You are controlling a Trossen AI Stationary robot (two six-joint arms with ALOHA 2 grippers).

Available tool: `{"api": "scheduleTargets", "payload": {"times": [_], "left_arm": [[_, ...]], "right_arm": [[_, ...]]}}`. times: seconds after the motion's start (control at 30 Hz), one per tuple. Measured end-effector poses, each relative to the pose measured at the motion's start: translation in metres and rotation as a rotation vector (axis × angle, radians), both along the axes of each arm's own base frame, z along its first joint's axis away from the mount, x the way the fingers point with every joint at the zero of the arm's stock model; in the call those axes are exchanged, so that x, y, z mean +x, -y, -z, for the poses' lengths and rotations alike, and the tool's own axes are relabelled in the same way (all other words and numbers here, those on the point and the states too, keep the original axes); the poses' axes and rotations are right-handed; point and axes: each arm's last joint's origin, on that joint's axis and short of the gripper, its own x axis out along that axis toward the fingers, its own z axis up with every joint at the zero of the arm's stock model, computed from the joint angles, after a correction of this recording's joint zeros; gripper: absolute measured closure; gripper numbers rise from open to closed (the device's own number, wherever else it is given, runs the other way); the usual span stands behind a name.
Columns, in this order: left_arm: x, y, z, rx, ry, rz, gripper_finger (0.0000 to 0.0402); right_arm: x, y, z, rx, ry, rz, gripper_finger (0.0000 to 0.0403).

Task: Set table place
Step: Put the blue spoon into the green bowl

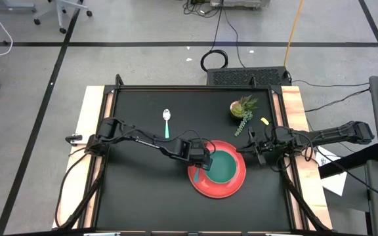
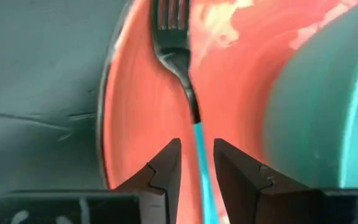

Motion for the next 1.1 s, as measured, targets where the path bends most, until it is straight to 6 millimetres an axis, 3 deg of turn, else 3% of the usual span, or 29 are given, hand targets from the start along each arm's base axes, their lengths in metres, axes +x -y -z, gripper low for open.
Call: {"api": "scheduleTargets", "payload": {"times": [0.63, 0.83, 1.1], "left_arm": [[-0.019, -0.001, -0.023, 0.074, -0.074, -0.008, 0.0307], [-0.021, 0.002, -0.026, 0.103, -0.075, 0.031, 0.0387], [-0.02, 0.003, -0.026, 0.103, -0.066, 0.035, 0.0399]], "right_arm": [[0.0, 0.0, 0.0, 0.0, 0.001, -0.002, 0.0403], [0.0, 0.0, 0.0, 0.0, 0.004, -0.002, 0.0403], [0.0, 0.0, 0.0, 0.001, 0.003, -0.002, 0.0403]]}}
